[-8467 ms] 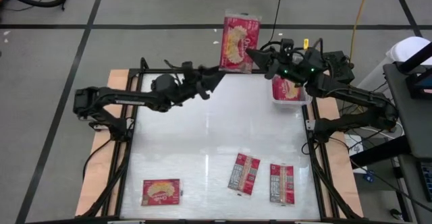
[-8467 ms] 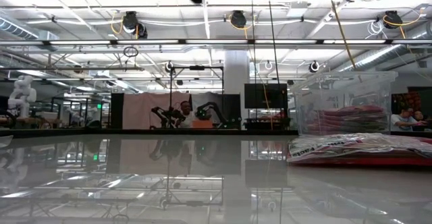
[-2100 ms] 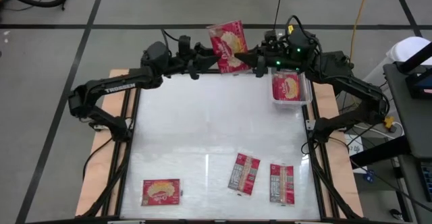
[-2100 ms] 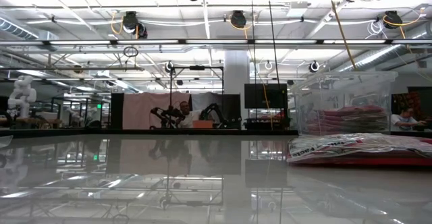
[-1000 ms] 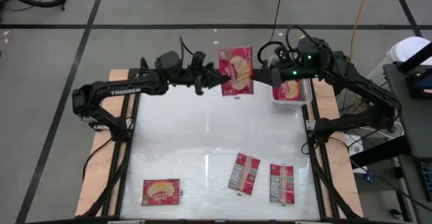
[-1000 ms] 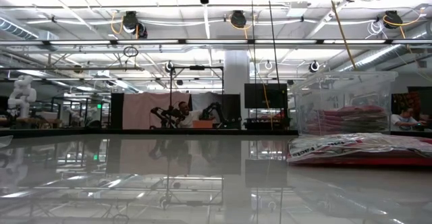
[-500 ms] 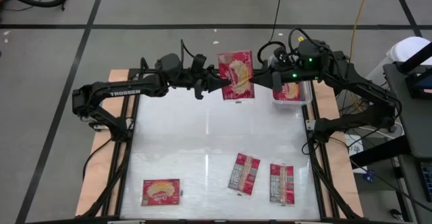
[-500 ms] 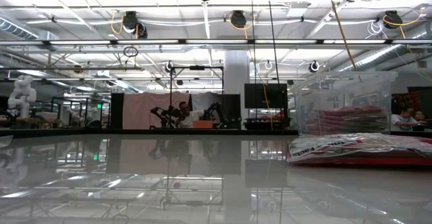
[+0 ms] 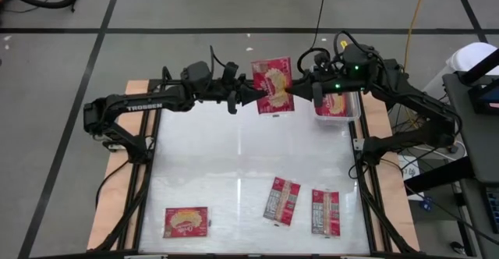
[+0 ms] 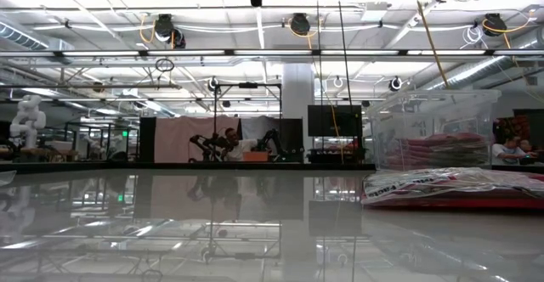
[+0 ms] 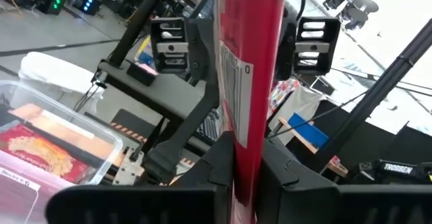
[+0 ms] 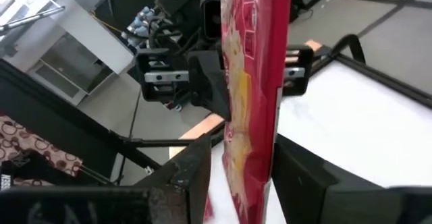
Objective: Sort popcorn bags into baskets
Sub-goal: Put the red popcorn bag into the transparent container
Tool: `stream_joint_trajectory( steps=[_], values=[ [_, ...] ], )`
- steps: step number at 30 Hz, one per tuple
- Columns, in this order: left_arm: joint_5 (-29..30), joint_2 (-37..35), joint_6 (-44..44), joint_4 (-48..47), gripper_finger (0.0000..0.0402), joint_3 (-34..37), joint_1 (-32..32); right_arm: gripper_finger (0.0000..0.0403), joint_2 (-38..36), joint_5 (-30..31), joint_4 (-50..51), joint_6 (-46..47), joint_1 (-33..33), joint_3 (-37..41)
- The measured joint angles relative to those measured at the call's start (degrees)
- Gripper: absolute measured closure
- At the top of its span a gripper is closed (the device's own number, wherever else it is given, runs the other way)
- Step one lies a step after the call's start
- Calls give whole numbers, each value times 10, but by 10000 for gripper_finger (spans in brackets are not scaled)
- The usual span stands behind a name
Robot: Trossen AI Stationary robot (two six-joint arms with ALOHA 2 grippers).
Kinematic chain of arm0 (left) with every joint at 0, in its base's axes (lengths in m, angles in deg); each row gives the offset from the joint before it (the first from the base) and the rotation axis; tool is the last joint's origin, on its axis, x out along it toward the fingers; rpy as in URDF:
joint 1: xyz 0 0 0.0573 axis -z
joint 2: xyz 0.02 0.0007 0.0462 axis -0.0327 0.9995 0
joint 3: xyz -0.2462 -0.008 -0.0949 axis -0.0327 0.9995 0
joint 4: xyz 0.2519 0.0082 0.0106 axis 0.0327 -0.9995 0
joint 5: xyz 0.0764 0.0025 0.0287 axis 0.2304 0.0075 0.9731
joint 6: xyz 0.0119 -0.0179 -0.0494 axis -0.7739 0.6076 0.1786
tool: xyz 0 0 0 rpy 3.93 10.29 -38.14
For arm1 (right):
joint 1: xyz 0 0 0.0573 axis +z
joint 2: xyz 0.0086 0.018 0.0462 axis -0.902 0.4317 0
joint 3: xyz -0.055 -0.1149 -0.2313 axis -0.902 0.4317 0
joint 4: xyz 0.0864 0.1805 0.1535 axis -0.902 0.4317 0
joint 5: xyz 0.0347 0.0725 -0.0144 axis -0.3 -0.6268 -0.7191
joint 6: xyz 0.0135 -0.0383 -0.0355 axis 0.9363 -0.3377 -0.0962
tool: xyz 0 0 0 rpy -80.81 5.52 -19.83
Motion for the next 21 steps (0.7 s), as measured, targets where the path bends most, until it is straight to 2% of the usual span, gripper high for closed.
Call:
stream_joint_trajectory(
  steps=[3,8,11,14,21],
  values=[
    [8,0,-2,-2,369,0,0,300,8,0,2,-1,-1,0],
    [15,0,-15,-4,383,0,0,380,18,-2,7,-1,-1,0],
    [18,0,-17,-7,378,0,0,392,18,-1,8,-7,-1,0],
    [17,0,-18,-16,347,0,0,383,14,-2,22,0,-12,0],
    [13,-2,-24,-58,237,0,0,397,-9,-19,103,-21,-54,0]
  ],
)
